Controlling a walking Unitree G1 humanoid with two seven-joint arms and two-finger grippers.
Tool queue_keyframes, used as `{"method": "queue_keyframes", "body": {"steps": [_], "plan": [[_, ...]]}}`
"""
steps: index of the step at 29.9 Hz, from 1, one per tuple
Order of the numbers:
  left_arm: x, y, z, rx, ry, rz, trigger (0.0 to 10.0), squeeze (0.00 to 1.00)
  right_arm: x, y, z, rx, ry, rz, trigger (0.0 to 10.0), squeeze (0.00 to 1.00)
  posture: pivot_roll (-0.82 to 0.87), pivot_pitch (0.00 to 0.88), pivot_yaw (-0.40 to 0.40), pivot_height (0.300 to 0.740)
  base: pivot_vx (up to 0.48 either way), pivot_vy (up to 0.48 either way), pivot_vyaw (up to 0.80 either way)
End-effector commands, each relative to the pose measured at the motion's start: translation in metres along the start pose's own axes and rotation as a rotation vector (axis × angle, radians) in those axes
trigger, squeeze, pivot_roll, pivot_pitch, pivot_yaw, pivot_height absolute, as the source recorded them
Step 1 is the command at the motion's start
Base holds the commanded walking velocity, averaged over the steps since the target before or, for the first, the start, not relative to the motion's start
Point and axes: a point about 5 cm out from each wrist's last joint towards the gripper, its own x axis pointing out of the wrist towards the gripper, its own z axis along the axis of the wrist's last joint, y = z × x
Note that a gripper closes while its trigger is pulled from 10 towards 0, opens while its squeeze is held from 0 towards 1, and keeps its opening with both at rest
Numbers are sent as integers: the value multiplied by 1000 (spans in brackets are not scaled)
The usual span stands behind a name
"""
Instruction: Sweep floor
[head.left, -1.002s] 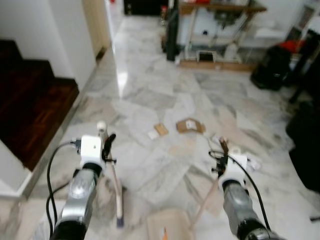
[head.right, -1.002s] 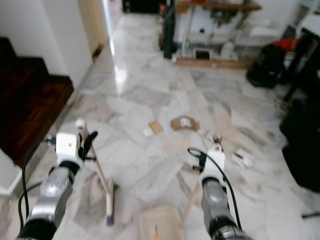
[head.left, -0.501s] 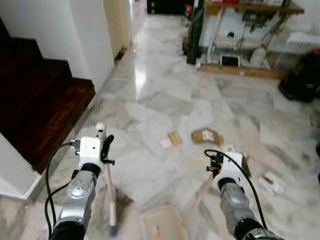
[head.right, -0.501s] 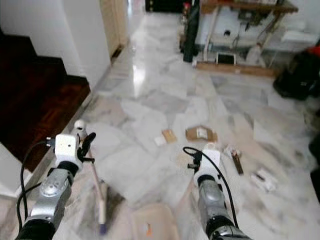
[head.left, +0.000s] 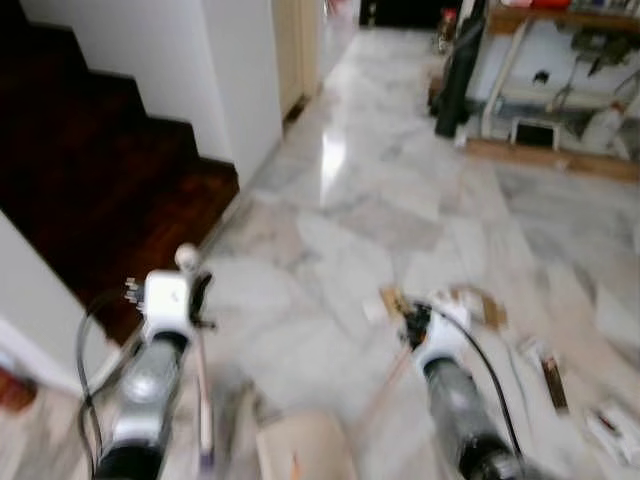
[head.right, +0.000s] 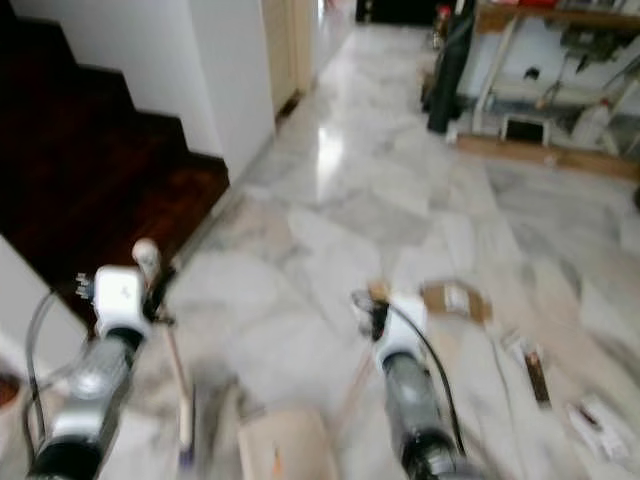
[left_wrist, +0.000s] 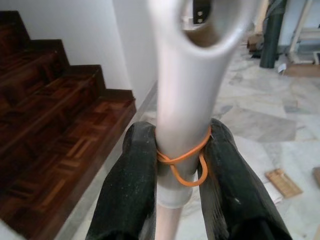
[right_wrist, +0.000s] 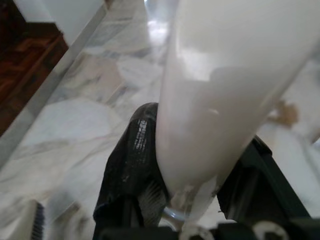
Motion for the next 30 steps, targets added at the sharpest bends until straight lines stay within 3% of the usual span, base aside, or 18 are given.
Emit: {"method": "queue_keyframes", "body": {"steps": [1, 30], "plan": [[3, 5, 9, -4, -43, 11, 10000, 0, 4, 9, 9, 4, -33, 28, 10000, 0, 97, 0, -17, 740, 386, 0, 0], [8, 6, 11, -6, -58, 26, 10000, 0, 6, 15, 15, 13, -53, 71, 10000, 0, 90, 0, -21, 740, 390, 0, 0]]}}
